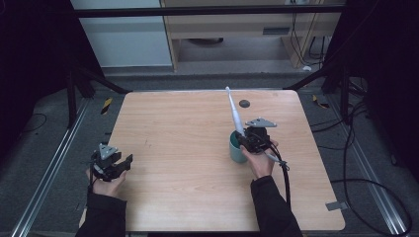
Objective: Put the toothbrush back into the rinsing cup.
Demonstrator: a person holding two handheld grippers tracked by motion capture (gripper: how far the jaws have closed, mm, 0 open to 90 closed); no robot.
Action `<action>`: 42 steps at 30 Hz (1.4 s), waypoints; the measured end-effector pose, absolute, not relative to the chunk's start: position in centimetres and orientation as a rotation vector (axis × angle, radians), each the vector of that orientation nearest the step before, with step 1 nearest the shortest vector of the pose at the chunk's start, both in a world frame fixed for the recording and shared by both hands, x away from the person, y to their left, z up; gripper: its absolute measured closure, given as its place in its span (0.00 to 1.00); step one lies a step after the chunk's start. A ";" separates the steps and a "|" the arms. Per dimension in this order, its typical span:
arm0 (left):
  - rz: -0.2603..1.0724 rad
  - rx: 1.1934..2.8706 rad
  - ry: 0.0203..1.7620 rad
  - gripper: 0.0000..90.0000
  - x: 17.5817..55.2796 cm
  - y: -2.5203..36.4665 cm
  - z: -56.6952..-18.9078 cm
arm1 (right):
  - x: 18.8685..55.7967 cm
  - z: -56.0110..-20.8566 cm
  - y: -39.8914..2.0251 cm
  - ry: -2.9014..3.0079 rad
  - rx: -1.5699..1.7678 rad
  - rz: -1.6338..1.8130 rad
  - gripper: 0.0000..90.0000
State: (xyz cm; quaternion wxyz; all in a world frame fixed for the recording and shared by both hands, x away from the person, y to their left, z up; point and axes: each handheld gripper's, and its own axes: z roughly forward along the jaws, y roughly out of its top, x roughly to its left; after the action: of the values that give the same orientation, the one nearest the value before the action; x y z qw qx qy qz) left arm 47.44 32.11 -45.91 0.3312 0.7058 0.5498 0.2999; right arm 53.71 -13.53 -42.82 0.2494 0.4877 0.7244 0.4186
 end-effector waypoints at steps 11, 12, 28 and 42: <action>0.783 1.848 1.438 0.58 47.5 32.1 -46.0 | 53.6 -43.6 -13.8 1.968 1.331 1.111 0.73; 0.783 1.849 1.437 0.58 47.5 32.0 -46.0 | 53.6 -43.5 -13.8 1.969 1.332 1.108 0.73; 0.776 1.851 1.432 0.58 47.5 32.0 -46.0 | 51.9 -41.4 -14.6 1.937 1.277 1.217 0.49; 0.762 1.852 1.413 0.57 47.3 31.9 -45.9 | 46.5 -40.7 -19.9 1.869 1.275 1.297 0.19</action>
State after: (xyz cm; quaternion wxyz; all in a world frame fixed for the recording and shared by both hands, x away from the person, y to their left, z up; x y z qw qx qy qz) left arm 47.32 31.89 -45.94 0.3387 0.7110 0.5425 0.2925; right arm 46.54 -19.93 -40.72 0.2640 0.4716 0.6913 0.4796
